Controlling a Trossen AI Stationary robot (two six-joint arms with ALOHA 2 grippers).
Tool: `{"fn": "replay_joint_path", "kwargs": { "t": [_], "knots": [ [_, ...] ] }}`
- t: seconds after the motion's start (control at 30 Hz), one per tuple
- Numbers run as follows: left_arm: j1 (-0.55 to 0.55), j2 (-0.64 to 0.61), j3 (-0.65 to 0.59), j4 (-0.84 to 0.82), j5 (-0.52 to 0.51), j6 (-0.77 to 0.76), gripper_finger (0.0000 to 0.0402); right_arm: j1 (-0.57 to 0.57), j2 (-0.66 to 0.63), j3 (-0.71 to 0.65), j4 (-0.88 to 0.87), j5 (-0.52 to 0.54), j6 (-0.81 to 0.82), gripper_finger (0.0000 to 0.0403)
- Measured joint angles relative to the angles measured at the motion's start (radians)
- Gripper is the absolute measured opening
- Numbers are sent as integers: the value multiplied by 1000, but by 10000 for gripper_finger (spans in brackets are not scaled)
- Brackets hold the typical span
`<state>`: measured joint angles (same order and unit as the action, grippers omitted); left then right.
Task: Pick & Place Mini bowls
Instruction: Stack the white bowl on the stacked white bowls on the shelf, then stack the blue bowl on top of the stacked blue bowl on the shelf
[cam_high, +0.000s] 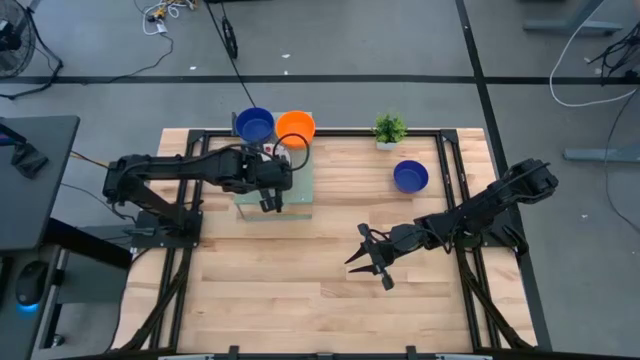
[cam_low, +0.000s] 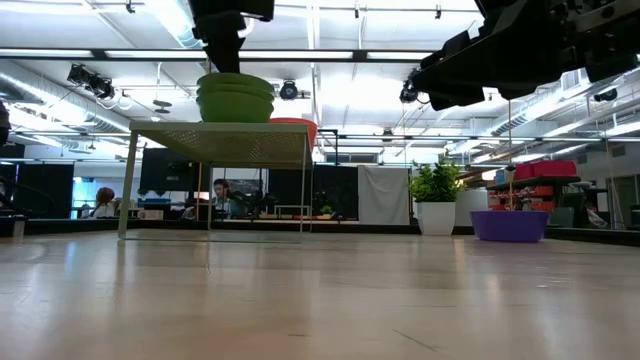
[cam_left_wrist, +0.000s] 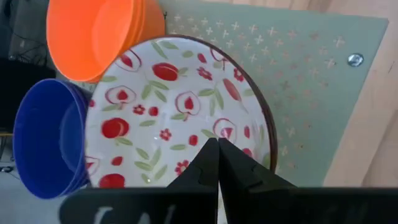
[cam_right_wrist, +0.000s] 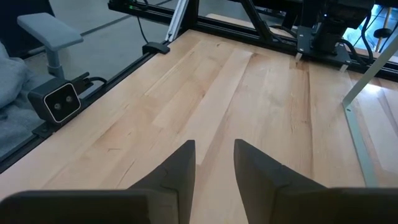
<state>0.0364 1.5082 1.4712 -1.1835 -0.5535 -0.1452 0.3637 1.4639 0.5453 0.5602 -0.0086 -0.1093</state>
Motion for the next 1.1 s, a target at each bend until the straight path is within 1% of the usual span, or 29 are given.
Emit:
{"fn": "replay_joint_path", "kwargs": {
  "t": [0.3, 0.37, 0.43, 0.5, 0.57, 0.63, 0.7, 0.77, 0.83, 0.9, 1.0, 1.1],
  "knots": [
    [-6, -5, -1, 27, -21, 19, 2, 0, 0, 0, 0, 0, -3, 112],
    [-18, -14, 0, 28, -44, 21, 2, 0, 0, 0, 2, 12, -3, 112],
    [-39, -31, 9, 32, -78, 19, 2, 0, 0, 0, 0, 82, 13, 112],
    [-63, -68, 10, 38, -90, 17, 2, 0, -12, 0, -30, 188, 57, 112],
    [-94, -115, 10, 57, -95, 1, 2, 0, -49, 0, -112, 317, 102, 112],
    [-131, -164, 10, 53, -110, -26, 2, 0, -108, 1, -235, 445, 164, 112],
    [-179, -210, 10, 52, -138, -55, 2, 0, -184, 1, -389, 560, 265, 112],
    [-234, -251, 10, 51, -157, -86, 2, -1, -261, 1, -540, 640, 388, 112],
    [-290, -288, -12, 77, -188, -116, 3, -7, -330, 1, -682, 671, 480, 112],
    [-345, -328, -77, 117, -222, -137, 3, -21, -388, 1, -811, 672, 535, 112],
    [-400, -388, -213, 228, -238, -156, 3, -61, -456, 1, -939, 671, 538, 112],
    [-433, -434, -362, 399, -216, -160, 3, -135, -514, 1, -1028, 647, 504, 112]
  ]
}}
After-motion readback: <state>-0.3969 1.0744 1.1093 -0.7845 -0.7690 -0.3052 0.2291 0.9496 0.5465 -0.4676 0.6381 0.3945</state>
